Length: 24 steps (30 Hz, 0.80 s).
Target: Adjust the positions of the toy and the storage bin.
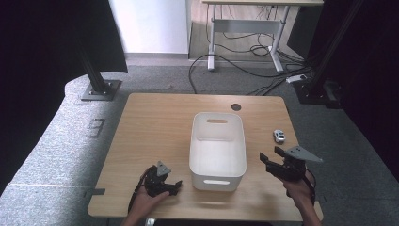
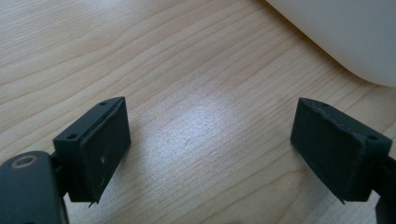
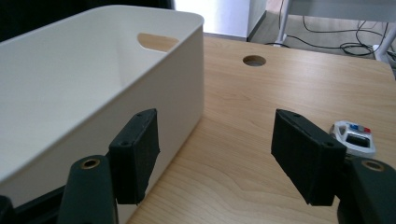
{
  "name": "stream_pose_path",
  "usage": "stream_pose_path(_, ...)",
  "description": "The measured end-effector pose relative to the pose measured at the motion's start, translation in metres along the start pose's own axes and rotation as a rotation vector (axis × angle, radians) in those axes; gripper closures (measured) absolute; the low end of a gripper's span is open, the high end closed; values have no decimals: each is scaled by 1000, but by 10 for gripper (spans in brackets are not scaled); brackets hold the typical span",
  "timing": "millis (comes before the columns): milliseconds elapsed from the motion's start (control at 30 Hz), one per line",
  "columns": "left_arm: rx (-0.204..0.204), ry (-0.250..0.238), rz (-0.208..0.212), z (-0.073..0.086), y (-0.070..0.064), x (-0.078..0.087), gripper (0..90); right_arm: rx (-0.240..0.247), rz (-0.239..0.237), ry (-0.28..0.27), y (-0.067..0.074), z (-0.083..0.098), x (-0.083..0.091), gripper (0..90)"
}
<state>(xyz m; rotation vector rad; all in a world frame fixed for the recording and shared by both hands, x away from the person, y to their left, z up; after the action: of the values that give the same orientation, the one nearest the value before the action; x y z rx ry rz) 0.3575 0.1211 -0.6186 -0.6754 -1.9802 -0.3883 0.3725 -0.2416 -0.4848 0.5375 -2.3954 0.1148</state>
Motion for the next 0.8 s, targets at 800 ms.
stream_pose_path(800,-3,1,1,0,0,0,119,-10,86,116,-44,31,-29,276)
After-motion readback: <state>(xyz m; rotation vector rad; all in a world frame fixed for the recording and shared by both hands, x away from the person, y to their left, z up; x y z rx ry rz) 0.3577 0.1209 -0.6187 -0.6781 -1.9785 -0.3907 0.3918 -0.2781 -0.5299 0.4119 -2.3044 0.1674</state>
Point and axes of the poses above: each handheld gripper's, and its own axes: x roughly backward along the jaws, z roughly out of its underside, y roughly to its left, the point moved 9 cm from there along -x, roughly forward along the jaws, and after that the axes turned 15 degrees about y, right-handed, at the moved point
